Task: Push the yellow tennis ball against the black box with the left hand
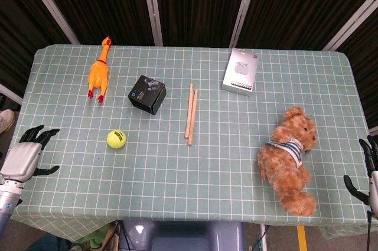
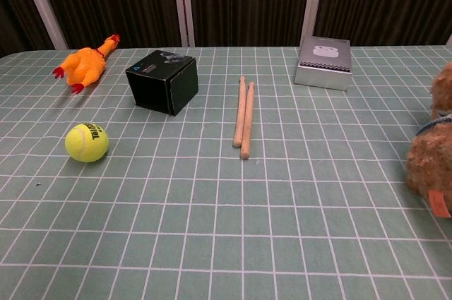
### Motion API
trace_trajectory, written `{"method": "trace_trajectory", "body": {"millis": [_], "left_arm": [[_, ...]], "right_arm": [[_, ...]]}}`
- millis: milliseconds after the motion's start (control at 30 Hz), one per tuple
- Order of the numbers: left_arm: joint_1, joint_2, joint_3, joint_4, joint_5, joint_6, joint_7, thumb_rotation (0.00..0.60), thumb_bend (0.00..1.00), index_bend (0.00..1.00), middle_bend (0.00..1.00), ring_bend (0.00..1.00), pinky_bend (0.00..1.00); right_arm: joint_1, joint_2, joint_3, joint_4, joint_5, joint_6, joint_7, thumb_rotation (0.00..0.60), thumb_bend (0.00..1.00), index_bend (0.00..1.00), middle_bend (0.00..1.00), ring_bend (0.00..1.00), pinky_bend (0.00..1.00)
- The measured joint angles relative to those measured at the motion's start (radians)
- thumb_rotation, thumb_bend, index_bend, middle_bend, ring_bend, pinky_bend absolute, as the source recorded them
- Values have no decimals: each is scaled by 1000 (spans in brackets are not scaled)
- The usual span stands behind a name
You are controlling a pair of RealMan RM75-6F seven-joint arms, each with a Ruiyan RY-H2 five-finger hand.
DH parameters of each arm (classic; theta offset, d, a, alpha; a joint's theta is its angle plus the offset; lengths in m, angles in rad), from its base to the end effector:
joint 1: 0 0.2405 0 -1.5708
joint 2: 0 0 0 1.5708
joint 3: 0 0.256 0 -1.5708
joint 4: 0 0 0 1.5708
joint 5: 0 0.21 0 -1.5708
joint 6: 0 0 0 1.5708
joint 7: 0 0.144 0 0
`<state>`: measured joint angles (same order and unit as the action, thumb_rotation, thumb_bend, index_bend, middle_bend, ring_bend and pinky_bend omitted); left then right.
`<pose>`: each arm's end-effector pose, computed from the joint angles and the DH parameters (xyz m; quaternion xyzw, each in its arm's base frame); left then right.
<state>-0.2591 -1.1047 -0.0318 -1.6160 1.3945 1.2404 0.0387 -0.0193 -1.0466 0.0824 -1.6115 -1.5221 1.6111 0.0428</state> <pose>-0.3052 0.2280 0.1349 -0.6536 -0.4167 -0.3285 0.5397 -0.3195 -0.1539 0.2019 0.5568 -0.3540 0.4016 0.6351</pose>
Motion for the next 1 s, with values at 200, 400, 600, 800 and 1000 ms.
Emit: {"method": "trace_trajectory", "body": {"millis": [200, 400, 600, 800, 1000], "left_arm": [[-6, -5, 1, -1, 0, -10, 9, 600, 59, 140, 213, 54, 113], [-39, -15, 15, 7, 20, -85, -6, 600, 246, 269, 414, 197, 403], [-92, -88, 17, 63, 56, -142, -17, 600, 521, 553, 744, 432, 679], [-131, -186, 11, 138, 81, -165, -7, 600, 518, 586, 783, 467, 701], [-184, -235, 11, 164, 78, -262, -2, 600, 455, 567, 780, 467, 701]], "right_arm": [[4, -3, 1, 3, 8, -12, -9, 600, 347, 0, 0, 0, 0], [-3, -7, -2, -3, -7, 10, -19, 600, 347, 0, 0, 0, 0], [-6, -11, -9, -3, -15, 10, -23, 600, 347, 0, 0, 0, 0], [-3, -7, -8, 0, -18, 7, -8, 600, 347, 0, 0, 0, 0], [-2, -4, -11, 2, -29, 9, 2, 600, 346, 0, 0, 0, 0]]}}
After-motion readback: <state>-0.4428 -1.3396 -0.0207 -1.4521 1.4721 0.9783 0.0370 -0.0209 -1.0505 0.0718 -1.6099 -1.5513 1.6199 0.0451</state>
